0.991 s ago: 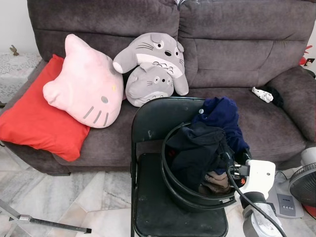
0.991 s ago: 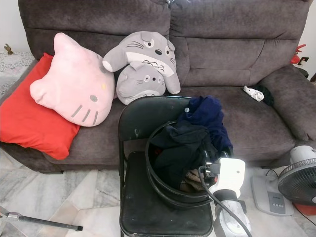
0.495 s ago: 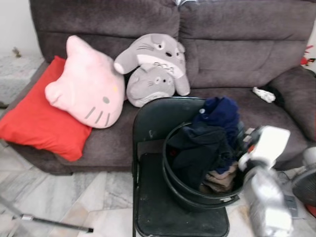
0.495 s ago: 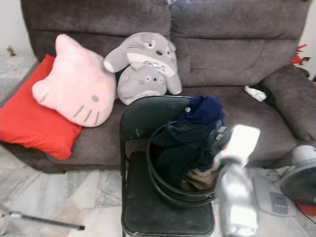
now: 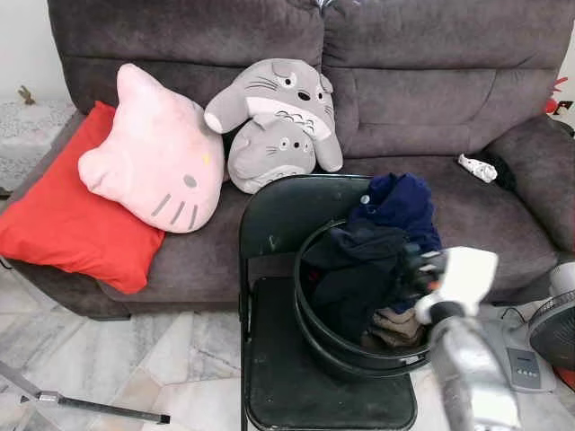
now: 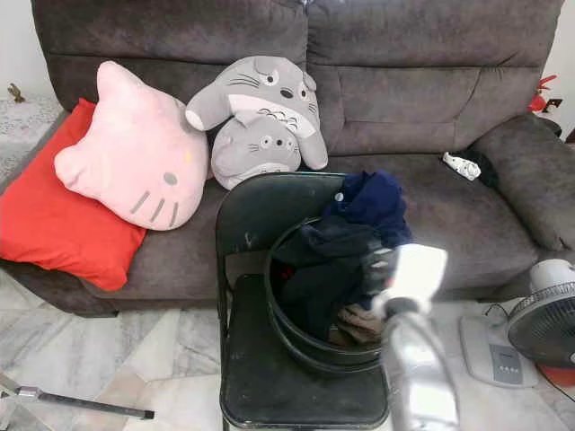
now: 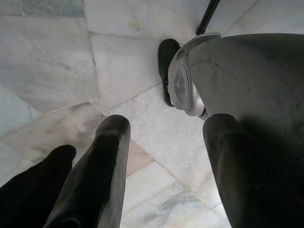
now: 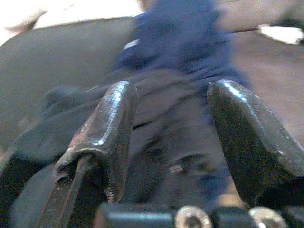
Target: Hang hanger
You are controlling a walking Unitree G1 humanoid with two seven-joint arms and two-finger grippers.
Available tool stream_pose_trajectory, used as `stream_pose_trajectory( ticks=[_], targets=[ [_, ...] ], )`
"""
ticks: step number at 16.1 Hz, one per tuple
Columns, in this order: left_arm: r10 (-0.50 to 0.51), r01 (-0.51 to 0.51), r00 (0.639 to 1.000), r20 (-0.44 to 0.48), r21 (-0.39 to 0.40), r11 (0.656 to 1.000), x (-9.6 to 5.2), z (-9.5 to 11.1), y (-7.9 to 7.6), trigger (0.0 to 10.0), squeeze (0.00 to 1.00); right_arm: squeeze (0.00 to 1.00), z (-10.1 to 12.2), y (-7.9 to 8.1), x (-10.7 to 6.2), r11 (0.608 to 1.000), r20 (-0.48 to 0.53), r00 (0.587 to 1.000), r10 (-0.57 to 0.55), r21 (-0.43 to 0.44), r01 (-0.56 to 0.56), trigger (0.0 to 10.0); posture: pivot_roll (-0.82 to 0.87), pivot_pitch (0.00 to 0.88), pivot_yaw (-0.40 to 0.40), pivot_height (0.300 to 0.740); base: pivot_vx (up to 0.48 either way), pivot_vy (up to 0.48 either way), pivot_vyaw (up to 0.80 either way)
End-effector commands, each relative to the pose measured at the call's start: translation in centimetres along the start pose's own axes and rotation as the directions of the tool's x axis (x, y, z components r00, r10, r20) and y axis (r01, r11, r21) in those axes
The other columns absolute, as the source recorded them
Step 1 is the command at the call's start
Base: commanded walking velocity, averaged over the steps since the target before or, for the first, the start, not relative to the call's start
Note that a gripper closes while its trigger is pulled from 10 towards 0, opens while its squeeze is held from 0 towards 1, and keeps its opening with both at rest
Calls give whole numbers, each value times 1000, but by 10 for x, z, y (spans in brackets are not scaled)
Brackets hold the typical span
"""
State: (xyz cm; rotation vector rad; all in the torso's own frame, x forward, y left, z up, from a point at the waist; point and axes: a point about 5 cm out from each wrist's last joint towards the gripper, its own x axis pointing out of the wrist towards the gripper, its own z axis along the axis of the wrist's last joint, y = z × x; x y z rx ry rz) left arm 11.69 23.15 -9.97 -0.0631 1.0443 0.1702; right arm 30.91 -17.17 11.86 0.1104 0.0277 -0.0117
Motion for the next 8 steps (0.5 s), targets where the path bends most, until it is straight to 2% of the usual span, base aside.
stream_pose_trajectory(
  ticks=[1, 4, 5, 6, 8],
  targets=[
    [-1, 1, 1000, -20, -11, 1000, -2, -7, 2, 10000, 0, 0, -6, 3, -1, 998, -28, 999, 43, -50, -44, 10000, -104, 197, -40, 740, 0, 0, 0],
    [-2, 2, 1000, -22, -1, 1000, -2, -6, 3, 10000, 0, 0, -3, 20, 9, 977, -45, 983, 179, -109, -183, 10000, -96, 202, -37, 740, 0, 0, 0],
    [-1, 1, 1000, -21, 0, 1000, -2, -6, 4, 10000, 0, 0, -2, 26, 9, 972, -50, 977, 206, -104, -210, 10000, -94, 205, -38, 740, 0, 0, 0],
    [2, -2, 1000, -20, 1, 1000, -2, -5, 5, 10000, 0, 0, -2, 25, 9, 982, -53, 985, 164, -87, -168, 10000, -93, 209, -37, 740, 0, 0, 0],
    [3, -3, 1000, -24, 10, 1000, -2, -6, 7, 10000, 0, 0, -4, 14, -1, 999, -64, 998, -23, -38, 20, 10000, -98, 217, -33, 740, 0, 0, 0]
  ],
)
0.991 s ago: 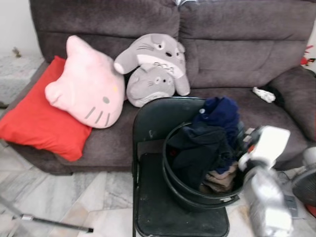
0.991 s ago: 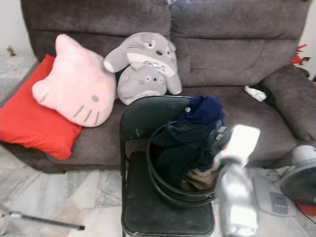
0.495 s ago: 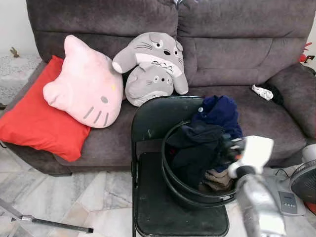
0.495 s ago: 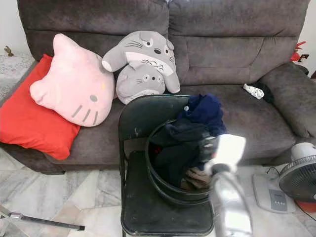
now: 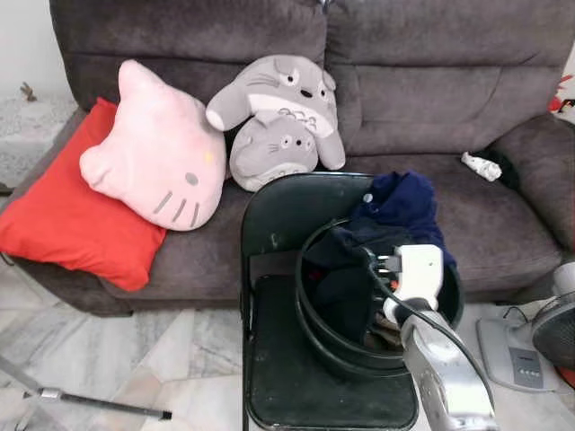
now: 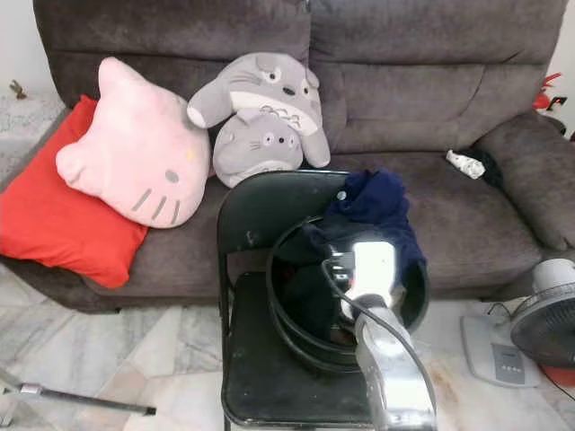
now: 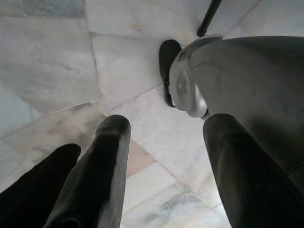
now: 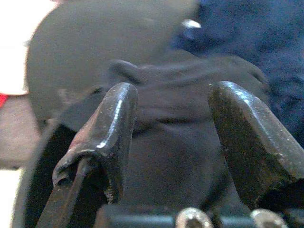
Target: Hang hanger
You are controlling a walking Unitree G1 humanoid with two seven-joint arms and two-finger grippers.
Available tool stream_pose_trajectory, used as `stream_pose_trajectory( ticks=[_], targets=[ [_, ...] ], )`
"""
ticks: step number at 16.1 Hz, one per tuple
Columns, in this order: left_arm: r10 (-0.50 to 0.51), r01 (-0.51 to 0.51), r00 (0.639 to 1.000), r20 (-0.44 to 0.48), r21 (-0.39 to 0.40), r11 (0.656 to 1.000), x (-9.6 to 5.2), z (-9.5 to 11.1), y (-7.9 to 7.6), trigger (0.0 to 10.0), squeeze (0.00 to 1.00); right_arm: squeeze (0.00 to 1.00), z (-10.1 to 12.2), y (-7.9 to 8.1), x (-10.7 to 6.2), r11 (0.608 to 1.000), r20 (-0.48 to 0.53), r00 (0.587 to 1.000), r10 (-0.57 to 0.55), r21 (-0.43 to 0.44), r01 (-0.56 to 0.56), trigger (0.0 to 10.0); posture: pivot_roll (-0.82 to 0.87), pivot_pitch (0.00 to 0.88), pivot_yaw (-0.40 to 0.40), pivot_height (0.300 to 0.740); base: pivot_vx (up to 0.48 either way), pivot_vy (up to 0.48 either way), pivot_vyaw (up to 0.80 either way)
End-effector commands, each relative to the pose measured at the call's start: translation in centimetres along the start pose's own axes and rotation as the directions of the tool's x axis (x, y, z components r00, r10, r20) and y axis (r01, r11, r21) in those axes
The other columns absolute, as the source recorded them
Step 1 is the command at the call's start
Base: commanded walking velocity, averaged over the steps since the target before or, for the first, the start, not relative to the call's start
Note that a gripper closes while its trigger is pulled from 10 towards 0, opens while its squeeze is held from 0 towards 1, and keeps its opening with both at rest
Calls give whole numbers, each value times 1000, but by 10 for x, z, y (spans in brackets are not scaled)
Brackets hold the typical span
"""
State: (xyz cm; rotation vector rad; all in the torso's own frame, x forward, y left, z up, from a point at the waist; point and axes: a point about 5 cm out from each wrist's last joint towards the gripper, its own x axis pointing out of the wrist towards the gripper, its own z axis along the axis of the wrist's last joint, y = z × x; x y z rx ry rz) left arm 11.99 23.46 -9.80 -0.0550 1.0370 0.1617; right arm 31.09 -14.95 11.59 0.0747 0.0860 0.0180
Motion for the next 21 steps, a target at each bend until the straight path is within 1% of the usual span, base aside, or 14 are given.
stream_pose_trajectory(
  ticks=[1, 2, 3, 5, 6, 8, 11, 13, 14, 15, 19, 21],
  targets=[
    [7, -7, 999, -33, 2, 1000, -3, -9, 4, 10000, 0, 0, -2, -9, -6, 998, -17, 998, -68, 16, 68, 10000, -99, 217, -33, 740, 0, 0, 0],
    [4, -4, 999, -36, 9, 1000, -2, -9, 4, 10000, 0, 0, -10, -4, -13, 998, -70, 997, -34, 49, 38, 10000, -104, 220, -30, 740, 0, 0, 0],
    [4, -3, 999, -36, 11, 1000, -2, -9, 4, 10000, 0, 0, -13, -1, -15, 997, -90, 996, -11, 69, 17, 10000, -104, 220, -29, 740, 0, 0, 0],
    [2, -1, 999, -34, 14, 1000, -2, -8, 4, 10000, 0, 0, -17, 1, -16, 997, -123, 992, 32, 76, -23, 10000, -103, 219, -29, 740, 0, 0, 0],
    [1, 0, 999, -32, 17, 1000, -2, -7, 4, 10000, 0, 0, -21, 2, -13, 997, -152, 988, 41, 71, -30, 10000, -102, 218, -29, 740, 0, 0, 0],
    [1, -1, 1000, -29, 17, 1000, -2, -6, 4, 10000, 0, 0, -22, 2, -9, 997, -168, 985, 41, 75, -29, 10000, -97, 218, -28, 740, 0, 0, 0],
    [-7, 8, 1000, -31, 33, 999, -2, -7, 4, 10000, 0, 0, -26, -1, 1, 995, -197, 980, 32, 94, -14, 10000, -93, 220, -26, 740, 0, 0, 0],
    [-12, 13, 999, -32, 39, 999, -2, -7, 3, 10000, 0, 0, -29, 1, 4, 992, -219, 974, 51, 121, -25, 10000, -87, 220, -27, 740, 0, 0, 0],
    [-14, 15, 999, -32, 39, 999, -2, -7, 3, 10000, 0, 0, -28, 1, 5, 993, -212, 976, 41, 118, -16, 2235, -85, 221, -26, 740, 0, 0, 0],
    [-14, 15, 999, -32, 41, 999, -2, -7, 3, 10000, 0, 0, -27, 1, 5, 991, -205, 978, 35, 130, -8, 0, -85, 221, -26, 740, 0, 0, 0],
    [-16, 18, 999, -37, 51, 999, -2, -7, 3, 10000, 0, 0, -12, -10, 11, 991, -127, 992, -29, 124, 45, 0, -91, 218, -24, 740, 0, 0, 0],
    [-18, 20, 999, -36, 52, 998, -2, -7, 2, 10000, 0, 0, -11, -11, 12, 991, -124, 992, -28, 123, 43, 0, -89, 217, -25, 740, 0, 0, 0]
  ],
)
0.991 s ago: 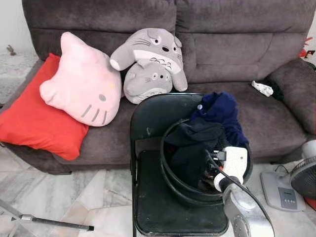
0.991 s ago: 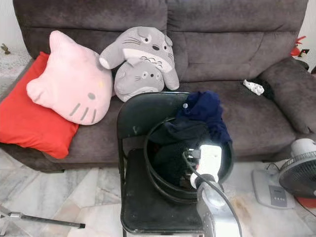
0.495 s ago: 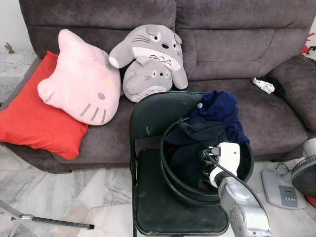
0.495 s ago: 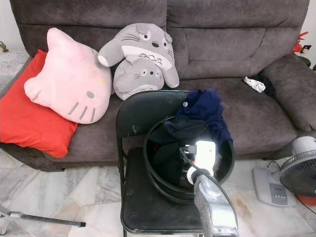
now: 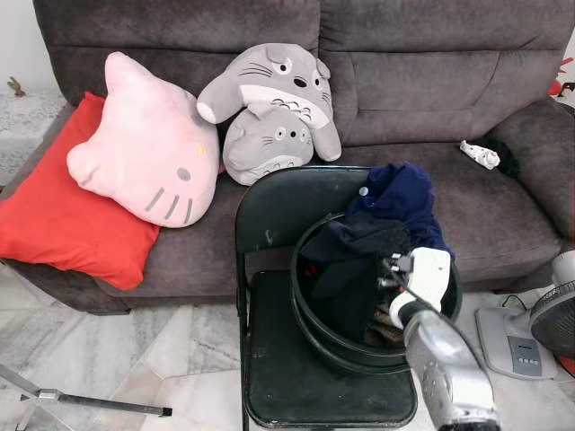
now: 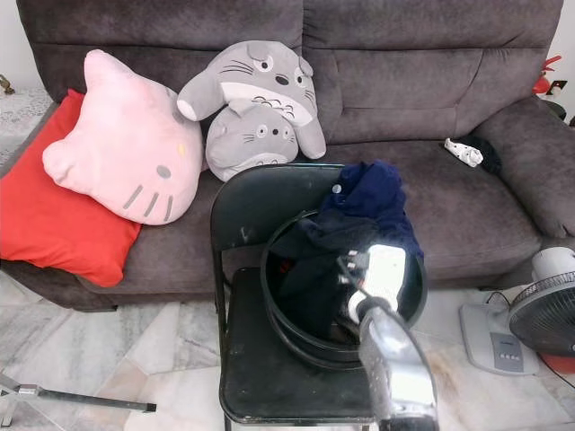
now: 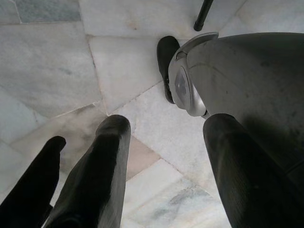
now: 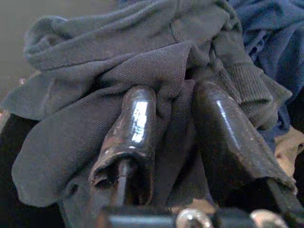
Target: Hang hanger
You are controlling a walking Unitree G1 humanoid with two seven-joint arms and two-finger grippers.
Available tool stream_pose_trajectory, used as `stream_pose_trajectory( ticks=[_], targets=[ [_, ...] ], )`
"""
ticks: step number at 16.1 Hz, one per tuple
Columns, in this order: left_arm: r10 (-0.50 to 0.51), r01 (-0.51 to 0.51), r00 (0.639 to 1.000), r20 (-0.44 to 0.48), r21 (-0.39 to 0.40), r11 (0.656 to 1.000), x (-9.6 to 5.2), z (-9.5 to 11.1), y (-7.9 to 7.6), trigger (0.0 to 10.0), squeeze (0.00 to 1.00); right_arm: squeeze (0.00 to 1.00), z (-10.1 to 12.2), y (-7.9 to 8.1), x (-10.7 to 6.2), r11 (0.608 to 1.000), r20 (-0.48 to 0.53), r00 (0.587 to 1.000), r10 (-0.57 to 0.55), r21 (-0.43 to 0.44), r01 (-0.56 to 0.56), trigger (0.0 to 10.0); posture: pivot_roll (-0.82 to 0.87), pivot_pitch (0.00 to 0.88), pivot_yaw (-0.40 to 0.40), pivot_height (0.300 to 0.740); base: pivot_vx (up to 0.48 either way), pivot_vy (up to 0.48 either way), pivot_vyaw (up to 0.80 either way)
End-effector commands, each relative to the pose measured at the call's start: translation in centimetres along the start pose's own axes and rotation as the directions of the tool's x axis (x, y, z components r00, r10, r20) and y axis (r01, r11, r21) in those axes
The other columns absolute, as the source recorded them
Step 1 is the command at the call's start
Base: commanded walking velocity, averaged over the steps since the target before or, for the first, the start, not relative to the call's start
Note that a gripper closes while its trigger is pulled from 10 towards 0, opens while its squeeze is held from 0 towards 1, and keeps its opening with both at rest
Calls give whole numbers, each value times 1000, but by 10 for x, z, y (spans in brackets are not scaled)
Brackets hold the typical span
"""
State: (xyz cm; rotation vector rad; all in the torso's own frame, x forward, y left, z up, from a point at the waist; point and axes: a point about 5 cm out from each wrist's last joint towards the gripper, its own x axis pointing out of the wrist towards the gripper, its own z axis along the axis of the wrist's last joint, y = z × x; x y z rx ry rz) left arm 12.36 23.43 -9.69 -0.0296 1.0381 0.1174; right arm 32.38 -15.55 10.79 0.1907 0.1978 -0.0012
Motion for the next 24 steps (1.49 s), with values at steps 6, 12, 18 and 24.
stream_pose_trajectory(
  ticks=[6, 12, 18, 24],
  targets=[
    [-3, 4, 999, -42, 35, 999, -3, -12, 2, 10000, 0, 0, -1, -5, 3, 1000, 3, 1000, -23, 10, 23, 0, -83, 205, -26, 740, 0, 0, 0],
    [-3, 5, 999, -38, 42, 999, -3, -11, 2, 10000, 0, 0, 41, -11, 11, 998, 171, 983, -63, 39, 58, 0, -86, 199, -23, 740, 0, 0, 0],
    [0, 2, 999, -32, 45, 999, -2, -8, 2, 10000, 0, 0, 167, 0, 6, 999, 591, 806, -27, 30, 11, 0, -92, 187, -18, 740, 0, 0, 0],
    [0, 1, 1000, -24, 44, 999, -1, -6, 1, 10000, 0, 0, 254, 19, -11, 998, 785, 617, 55, -28, -54, 0, -104, 174, -11, 740, 0, 0, 0]
  ],
)
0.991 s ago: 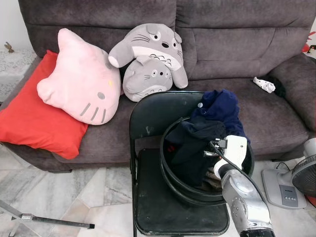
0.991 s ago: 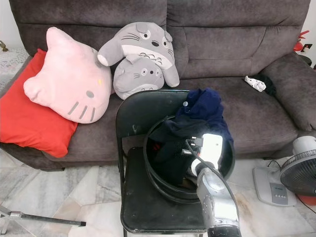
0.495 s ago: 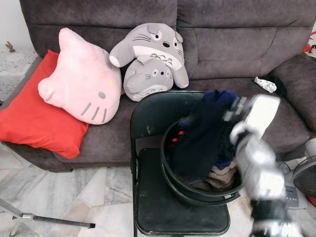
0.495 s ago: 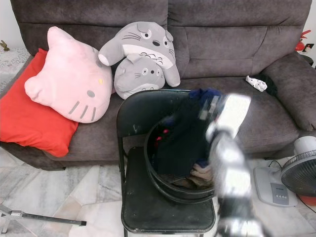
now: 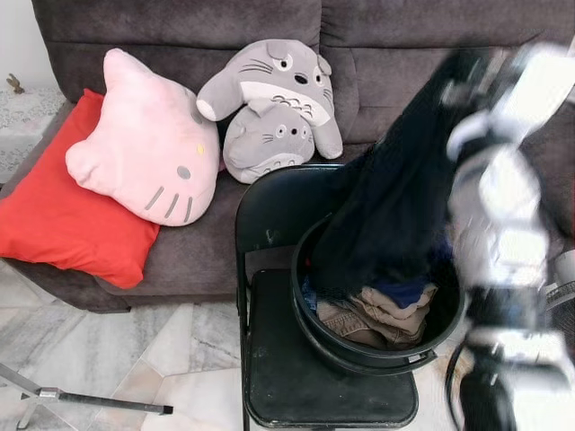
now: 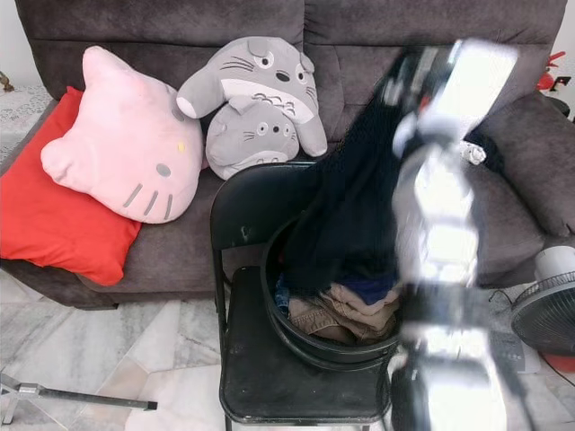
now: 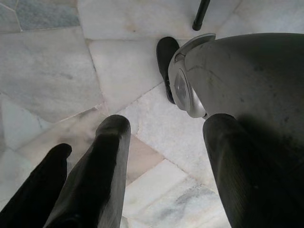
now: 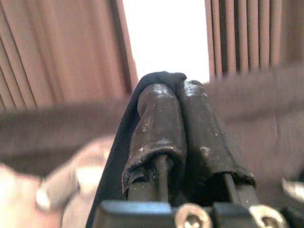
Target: Hang hanger
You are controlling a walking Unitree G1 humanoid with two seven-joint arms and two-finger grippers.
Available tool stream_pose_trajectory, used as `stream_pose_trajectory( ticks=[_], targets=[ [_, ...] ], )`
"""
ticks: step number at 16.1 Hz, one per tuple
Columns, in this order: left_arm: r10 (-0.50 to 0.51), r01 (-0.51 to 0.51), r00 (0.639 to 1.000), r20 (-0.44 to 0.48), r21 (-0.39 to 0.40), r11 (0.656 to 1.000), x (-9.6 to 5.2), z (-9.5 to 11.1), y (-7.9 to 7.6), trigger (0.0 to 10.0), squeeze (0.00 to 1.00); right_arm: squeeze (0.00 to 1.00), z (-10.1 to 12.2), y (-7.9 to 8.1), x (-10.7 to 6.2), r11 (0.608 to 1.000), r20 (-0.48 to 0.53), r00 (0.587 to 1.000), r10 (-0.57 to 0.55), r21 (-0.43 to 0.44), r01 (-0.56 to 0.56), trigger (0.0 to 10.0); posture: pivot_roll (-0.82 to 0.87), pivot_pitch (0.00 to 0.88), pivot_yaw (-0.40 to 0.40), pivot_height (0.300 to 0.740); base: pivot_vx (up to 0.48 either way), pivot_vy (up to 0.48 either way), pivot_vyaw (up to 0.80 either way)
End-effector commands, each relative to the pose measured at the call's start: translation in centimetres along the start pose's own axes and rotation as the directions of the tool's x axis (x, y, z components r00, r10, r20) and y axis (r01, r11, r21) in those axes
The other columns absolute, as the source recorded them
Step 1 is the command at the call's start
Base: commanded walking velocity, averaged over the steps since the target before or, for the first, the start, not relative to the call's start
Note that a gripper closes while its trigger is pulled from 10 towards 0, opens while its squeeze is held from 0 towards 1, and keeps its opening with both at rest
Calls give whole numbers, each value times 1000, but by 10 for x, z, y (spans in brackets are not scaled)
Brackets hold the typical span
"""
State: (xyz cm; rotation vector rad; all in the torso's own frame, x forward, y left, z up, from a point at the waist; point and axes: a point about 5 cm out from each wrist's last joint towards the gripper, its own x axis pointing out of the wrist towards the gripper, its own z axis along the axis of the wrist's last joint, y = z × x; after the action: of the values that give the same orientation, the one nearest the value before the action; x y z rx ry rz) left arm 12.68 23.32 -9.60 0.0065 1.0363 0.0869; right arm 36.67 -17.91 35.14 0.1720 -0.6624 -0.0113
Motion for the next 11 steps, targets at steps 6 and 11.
stream_pose_trajectory(
  ticks=[6, 11],
  targets=[
    [6, -6, 1000, -26, -9, 1000, -2, -8, 1, 10000, 0, 0, 68, -6, 37, 997, 216, 976, 32, -75, -16, 0, -118, 169, -17, 740, 0, 0, 0],
    [6, -6, 1000, -25, -13, 1000, -2, -8, 1, 10000, 0, 0, 72, 11, 45, 983, 202, 966, 162, -116, -140, 0, -120, 170, -23, 740, 0, 0, 0]
  ],
)
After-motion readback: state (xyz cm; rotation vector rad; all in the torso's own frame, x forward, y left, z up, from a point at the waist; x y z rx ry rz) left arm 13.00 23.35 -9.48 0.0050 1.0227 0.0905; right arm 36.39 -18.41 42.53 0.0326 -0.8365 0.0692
